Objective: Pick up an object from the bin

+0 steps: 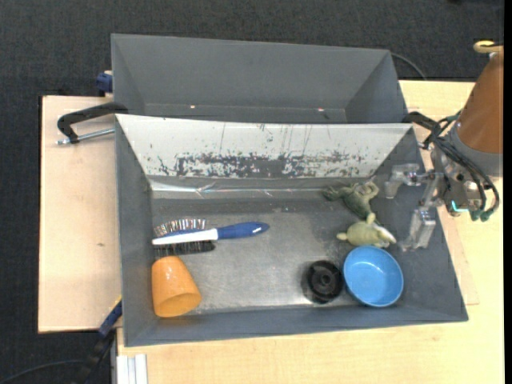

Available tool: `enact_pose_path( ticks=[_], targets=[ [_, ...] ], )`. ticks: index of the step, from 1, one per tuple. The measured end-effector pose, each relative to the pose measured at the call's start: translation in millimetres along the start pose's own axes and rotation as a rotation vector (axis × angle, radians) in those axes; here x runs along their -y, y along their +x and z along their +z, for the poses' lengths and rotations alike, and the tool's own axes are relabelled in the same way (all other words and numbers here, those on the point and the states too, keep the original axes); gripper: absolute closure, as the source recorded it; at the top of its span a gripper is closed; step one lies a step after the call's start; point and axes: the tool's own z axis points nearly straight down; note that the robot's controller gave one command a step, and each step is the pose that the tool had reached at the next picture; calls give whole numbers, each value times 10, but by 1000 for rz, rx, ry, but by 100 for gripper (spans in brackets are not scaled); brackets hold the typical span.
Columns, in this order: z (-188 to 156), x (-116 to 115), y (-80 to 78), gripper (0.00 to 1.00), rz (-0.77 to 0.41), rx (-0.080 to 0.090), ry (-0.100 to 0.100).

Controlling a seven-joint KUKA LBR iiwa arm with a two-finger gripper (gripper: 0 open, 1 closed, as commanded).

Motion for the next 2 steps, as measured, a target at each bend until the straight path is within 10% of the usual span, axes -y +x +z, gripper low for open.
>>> enact_pose_path(
  ticks=[1,2],
  targets=[
    [1530,-43,82,0,-481,6,1],
    [1514,-52,69,0,-480,9,3]
  ],
)
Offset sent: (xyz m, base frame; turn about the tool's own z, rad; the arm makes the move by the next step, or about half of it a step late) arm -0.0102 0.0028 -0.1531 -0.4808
